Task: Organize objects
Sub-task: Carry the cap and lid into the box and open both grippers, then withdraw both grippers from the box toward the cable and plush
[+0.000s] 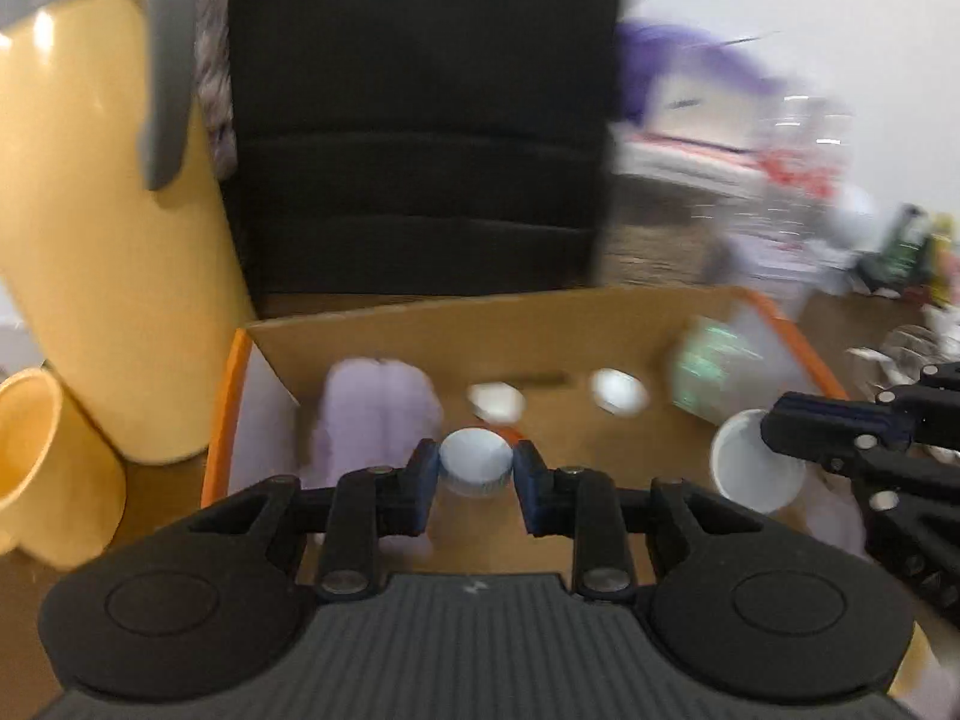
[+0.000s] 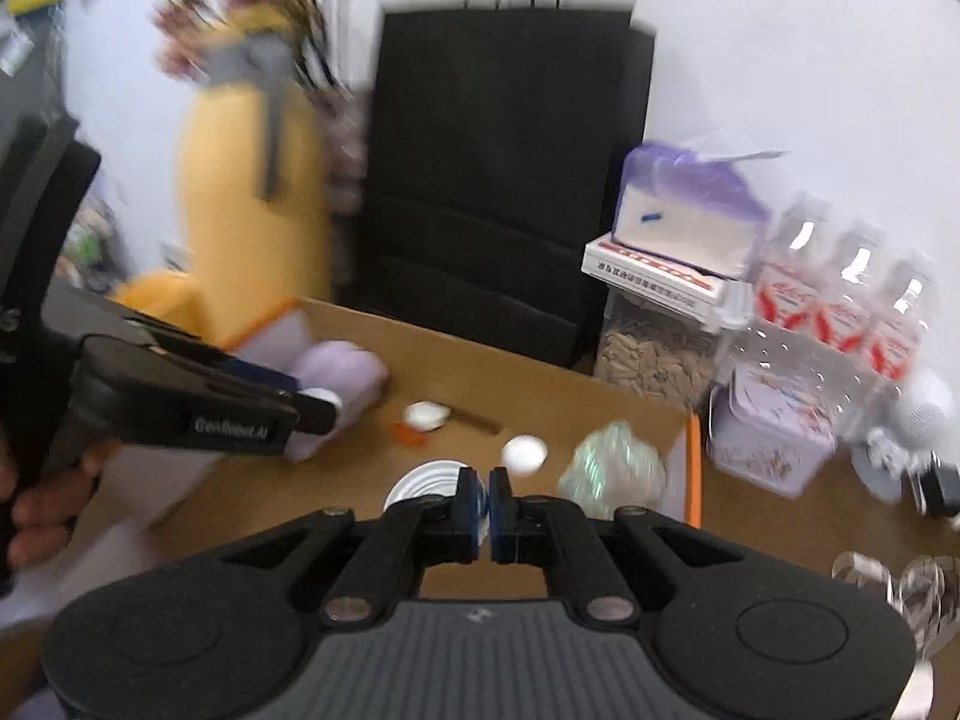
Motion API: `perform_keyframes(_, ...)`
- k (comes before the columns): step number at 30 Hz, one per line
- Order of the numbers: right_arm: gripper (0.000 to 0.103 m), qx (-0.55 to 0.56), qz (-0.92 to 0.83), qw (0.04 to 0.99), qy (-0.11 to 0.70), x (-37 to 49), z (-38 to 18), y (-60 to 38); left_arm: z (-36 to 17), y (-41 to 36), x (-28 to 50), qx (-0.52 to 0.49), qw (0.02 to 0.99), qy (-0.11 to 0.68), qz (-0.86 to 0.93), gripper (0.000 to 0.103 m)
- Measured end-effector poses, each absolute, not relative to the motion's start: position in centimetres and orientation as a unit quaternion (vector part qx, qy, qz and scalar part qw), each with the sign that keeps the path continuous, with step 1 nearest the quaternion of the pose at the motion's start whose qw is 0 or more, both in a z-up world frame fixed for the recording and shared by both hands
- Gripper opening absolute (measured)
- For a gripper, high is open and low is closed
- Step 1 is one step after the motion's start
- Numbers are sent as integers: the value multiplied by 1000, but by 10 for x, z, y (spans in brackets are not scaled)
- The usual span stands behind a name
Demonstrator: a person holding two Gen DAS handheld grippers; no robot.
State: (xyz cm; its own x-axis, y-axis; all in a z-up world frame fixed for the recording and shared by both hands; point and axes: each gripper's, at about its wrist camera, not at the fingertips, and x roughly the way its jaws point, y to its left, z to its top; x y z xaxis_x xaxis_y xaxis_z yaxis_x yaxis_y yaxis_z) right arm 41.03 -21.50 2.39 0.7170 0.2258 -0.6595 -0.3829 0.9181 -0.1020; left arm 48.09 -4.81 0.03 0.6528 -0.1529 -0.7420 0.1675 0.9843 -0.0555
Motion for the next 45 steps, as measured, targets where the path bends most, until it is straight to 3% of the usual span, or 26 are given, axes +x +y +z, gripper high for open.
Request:
perform_keyframes(5, 5, -105, 163, 896, 399, 496, -18, -188, -15, -50, 510, 21, 906, 413, -91, 32)
perform_keyframes(7, 16, -94, 145, 898, 406, 513, -29, -187, -15, -53, 505, 34, 910, 401, -102, 45)
perform_keyframes(9, 16, -72, 144, 899, 407, 518, -30, -192, -13, -51, 503, 40, 914, 390, -101, 51)
perform_keyframes(15, 20, -90, 154, 909, 376, 483, -2, -204, 12, -42, 480, 36, 922, 372, -96, 53)
perform_keyframes(17, 33, -90, 159, 914, 362, 464, 16, -211, 31, -40, 455, 31, 930, 351, -106, 57)
perform_keyframes(19, 41, -88, 164, 921, 342, 435, 35, -222, 53, -36, 417, 27, 939, 319, -122, 70)
perform_keyframes(23, 47, -80, 185, 929, 309, 365, 62, -244, 83, -30, 337, 34, 948, 264, -175, 84)
perform_keyframes(25, 52, -85, 202, 930, 296, 329, 65, -253, 86, -27, 304, 34, 946, 257, -196, 85)
perform_keyframes(30, 53, -83, 213, 931, 286, 244, 55, -263, 72, -14, 212, 32, 945, 256, -199, 86)
perform_keyframes(33, 63, -65, 225, 929, 288, 189, 41, -271, 57, -7, 165, 33, 946, 250, -204, 93)
perform_keyframes(39, 64, -78, 237, 912, 324, 111, 3, -265, 32, 1, 100, 4, 944, 276, -183, 94)
perform_keyframes(45, 64, -55, 240, 905, 347, 74, -19, -272, 19, -2, 94, -16, 940, 294, -171, 93)
